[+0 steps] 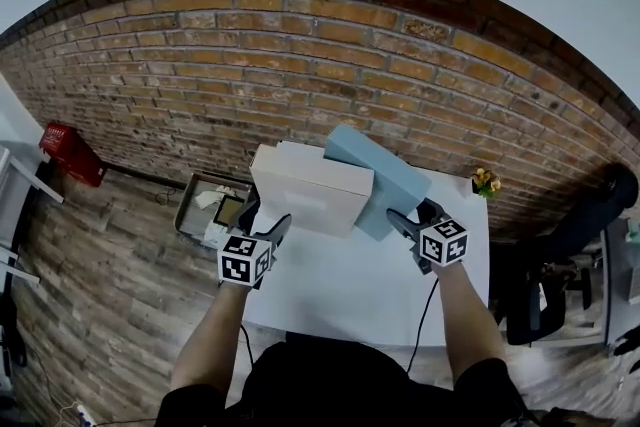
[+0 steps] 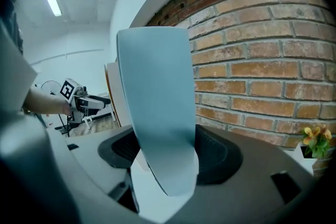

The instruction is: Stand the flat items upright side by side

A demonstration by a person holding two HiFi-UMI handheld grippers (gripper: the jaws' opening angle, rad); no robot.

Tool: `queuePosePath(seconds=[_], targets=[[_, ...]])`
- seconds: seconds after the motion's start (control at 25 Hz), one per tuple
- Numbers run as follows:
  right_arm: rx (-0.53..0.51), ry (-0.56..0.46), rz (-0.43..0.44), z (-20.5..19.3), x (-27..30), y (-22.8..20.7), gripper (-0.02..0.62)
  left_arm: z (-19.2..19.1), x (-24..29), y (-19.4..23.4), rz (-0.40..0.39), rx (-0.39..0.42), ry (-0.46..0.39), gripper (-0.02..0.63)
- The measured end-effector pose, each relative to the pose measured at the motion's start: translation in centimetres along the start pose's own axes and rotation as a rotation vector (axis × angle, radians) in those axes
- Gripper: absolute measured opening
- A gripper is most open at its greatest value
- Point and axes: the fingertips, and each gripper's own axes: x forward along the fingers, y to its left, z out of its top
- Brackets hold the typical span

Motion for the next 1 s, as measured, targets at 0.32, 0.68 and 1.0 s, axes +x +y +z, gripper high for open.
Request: queuePosePath(seconds=[0.32, 0.68, 1.0], targets=[[-0.091, 0.033, 0.159, 0.8, 2.1, 1.9, 0.318, 1.1, 0.7, 0.3, 0.059, -0.044, 0.003, 0.337], [-0.128, 0.012, 0.254, 0.8, 3.0, 5.9, 0.31, 1.5, 1.4, -0.2, 0.089, -0.077, -0.004, 0.321], [-0.168, 0.04, 0.314, -0.2, 2.3, 9.9, 0.296, 1.9, 2.2, -0.8, 0.096, -0.093, -0.024, 0.232]])
